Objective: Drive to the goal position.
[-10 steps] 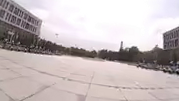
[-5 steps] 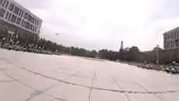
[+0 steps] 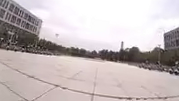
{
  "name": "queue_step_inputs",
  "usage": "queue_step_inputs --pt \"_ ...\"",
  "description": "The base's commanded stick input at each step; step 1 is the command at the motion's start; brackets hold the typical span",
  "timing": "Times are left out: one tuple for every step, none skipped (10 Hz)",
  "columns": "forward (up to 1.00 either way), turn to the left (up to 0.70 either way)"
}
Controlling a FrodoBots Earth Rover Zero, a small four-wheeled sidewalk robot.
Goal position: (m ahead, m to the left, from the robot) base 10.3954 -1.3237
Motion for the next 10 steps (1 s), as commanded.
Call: queue_step_inputs --pt "0.7 -0.03" --pt "0.7 -0.03" --pt "0.7 -0.03" --pt "0.7 -0.24" --pt "0.7 -0.3" --pt "0.7 -0.28" --pt "0.7 -0.1" --pt "0.7 0.0" --pt "0.7 0.0" --pt "0.7 0.0"
